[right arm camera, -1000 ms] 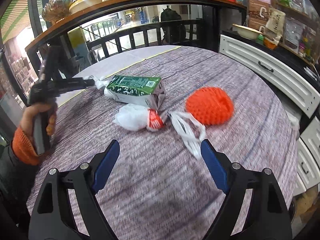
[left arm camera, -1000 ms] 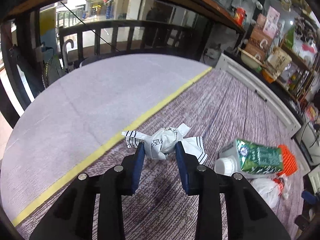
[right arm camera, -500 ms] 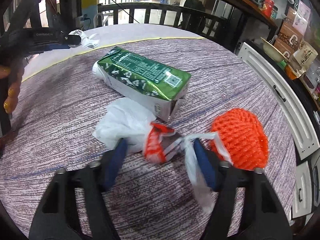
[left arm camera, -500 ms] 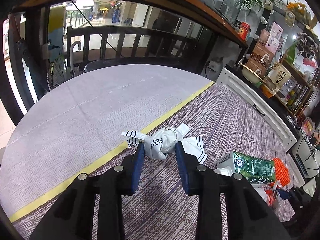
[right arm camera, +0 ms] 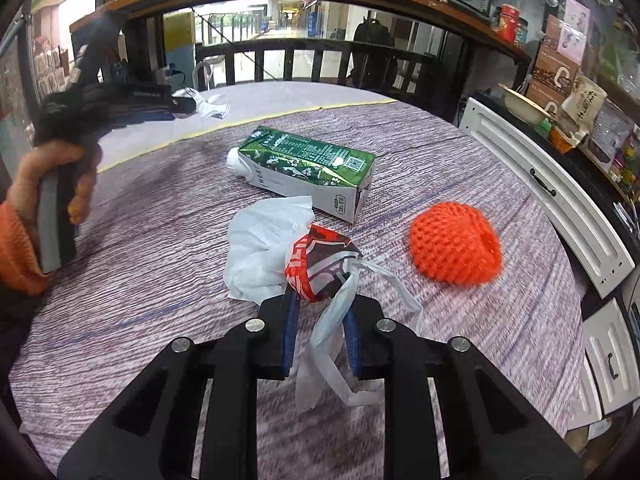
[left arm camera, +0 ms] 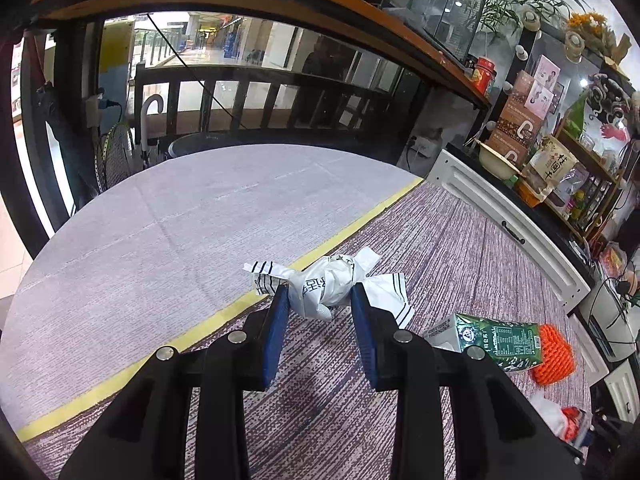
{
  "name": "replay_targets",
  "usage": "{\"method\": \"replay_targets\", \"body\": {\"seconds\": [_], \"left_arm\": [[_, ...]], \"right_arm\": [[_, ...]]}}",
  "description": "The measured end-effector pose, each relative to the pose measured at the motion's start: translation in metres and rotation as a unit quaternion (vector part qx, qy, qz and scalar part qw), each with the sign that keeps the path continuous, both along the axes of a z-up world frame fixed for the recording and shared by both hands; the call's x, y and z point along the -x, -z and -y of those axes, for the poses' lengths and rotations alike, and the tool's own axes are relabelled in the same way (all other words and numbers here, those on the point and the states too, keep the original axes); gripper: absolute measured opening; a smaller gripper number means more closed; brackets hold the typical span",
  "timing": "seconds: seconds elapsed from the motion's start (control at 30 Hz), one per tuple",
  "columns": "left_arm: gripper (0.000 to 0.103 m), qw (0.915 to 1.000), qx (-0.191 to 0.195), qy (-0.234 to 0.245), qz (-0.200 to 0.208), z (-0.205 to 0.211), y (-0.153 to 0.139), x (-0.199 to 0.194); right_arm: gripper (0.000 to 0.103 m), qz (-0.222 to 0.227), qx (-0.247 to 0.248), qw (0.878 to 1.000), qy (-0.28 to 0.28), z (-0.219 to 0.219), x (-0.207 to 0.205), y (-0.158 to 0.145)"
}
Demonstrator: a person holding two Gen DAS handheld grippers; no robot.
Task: Collect trash
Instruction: 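Grasp the white crumpled paper with the left tool while the right tool grasps the white plastic bag, then carry the paper and plastic bag with both tools over the black bin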
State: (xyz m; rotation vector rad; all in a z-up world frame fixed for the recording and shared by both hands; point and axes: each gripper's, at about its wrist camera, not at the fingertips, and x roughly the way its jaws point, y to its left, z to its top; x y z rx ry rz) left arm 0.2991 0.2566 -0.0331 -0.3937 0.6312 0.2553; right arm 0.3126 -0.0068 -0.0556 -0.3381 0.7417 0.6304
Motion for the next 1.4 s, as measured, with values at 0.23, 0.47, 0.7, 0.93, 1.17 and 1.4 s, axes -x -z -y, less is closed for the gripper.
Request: {"method": "replay_targets", "body": {"seconds": [0.23, 0.47, 0.7, 0.93, 1.17, 1.4], "left_arm": [[0.032, 0.9994, -0.031, 0.008, 0.016, 0.010, -0.003, 0.002], [0.032, 0.9977, -0.042, 0.044, 0.030, 0.039, -0.019, 0.013], [0.032, 0.9922, -0.050, 0.102, 0.051, 0.094, -0.037, 0.036], [0.032, 0.9834, -0.042, 0.166, 0.060, 0.147, -0.042, 0.050], [0.032, 0.9695, -0.037, 0.238, 0.047, 0.209, -0.029, 0.061], [0.032, 0.9556, -0.026, 0.292, 0.034, 0.260, -0.018, 0.067]], "right_arm": [[0.021, 0.013, -0.036, 0.999, 0.010, 0.037, 0.045, -0.018], [0.021, 0.019, -0.054, 0.998, 0.031, 0.083, 0.073, -0.024], [0.021, 0.017, -0.071, 0.995, 0.069, 0.127, 0.087, -0.019], [0.021, 0.020, -0.090, 0.989, 0.117, 0.167, 0.098, -0.018], [0.021, 0.013, -0.109, 0.979, 0.172, 0.211, 0.106, -0.009], [0.021, 0.017, -0.119, 0.965, 0.233, 0.253, 0.112, -0.004]]}}
